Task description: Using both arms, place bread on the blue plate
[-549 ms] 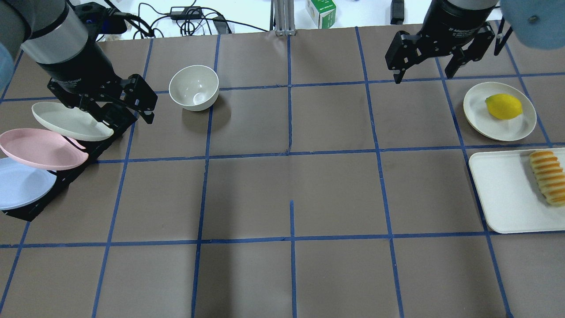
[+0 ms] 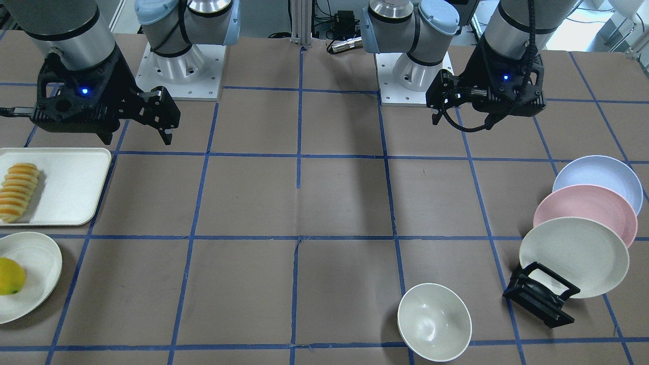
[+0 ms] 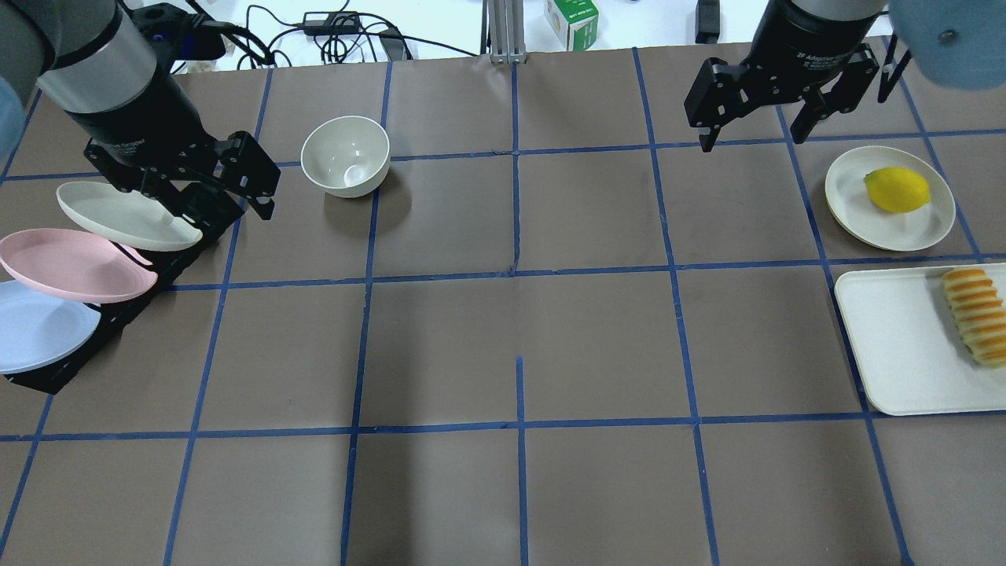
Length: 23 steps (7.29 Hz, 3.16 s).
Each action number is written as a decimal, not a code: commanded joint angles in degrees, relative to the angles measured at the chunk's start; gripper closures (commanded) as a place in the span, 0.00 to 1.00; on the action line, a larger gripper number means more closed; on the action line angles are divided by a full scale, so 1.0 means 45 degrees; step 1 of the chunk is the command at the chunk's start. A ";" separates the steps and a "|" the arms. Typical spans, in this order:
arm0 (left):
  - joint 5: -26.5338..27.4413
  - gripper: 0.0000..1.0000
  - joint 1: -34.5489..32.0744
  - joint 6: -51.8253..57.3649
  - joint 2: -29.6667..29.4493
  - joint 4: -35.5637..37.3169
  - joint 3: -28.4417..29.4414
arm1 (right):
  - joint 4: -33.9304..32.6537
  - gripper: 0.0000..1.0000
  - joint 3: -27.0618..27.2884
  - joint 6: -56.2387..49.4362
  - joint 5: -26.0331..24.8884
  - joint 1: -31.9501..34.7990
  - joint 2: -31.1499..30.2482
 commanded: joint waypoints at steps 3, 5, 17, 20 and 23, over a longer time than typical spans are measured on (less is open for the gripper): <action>-0.0011 0.00 0.0983 0.0056 0.0014 0.0032 0.0076 | 0.0006 0.00 0.0049 0.0026 -0.0108 -0.0019 0.0018; -0.0011 0.00 0.2870 0.0133 -0.0102 0.0322 0.0135 | 0.0006 0.00 0.0049 -0.0070 -0.0128 -0.0019 0.0018; -0.1612 0.00 1.1125 0.7164 -0.4376 0.5442 0.0250 | 0.0026 0.00 0.0088 -0.0071 -0.0186 -0.0078 0.0038; -0.1476 0.00 1.1377 0.7126 -0.5335 0.5422 0.0194 | 0.0026 0.00 0.0690 -0.1157 -0.0980 -0.1009 0.0038; -0.0642 0.02 1.1612 0.7126 -0.5785 0.5422 0.0076 | -0.1002 0.00 0.2250 -0.5328 -0.0851 -0.4597 -0.0255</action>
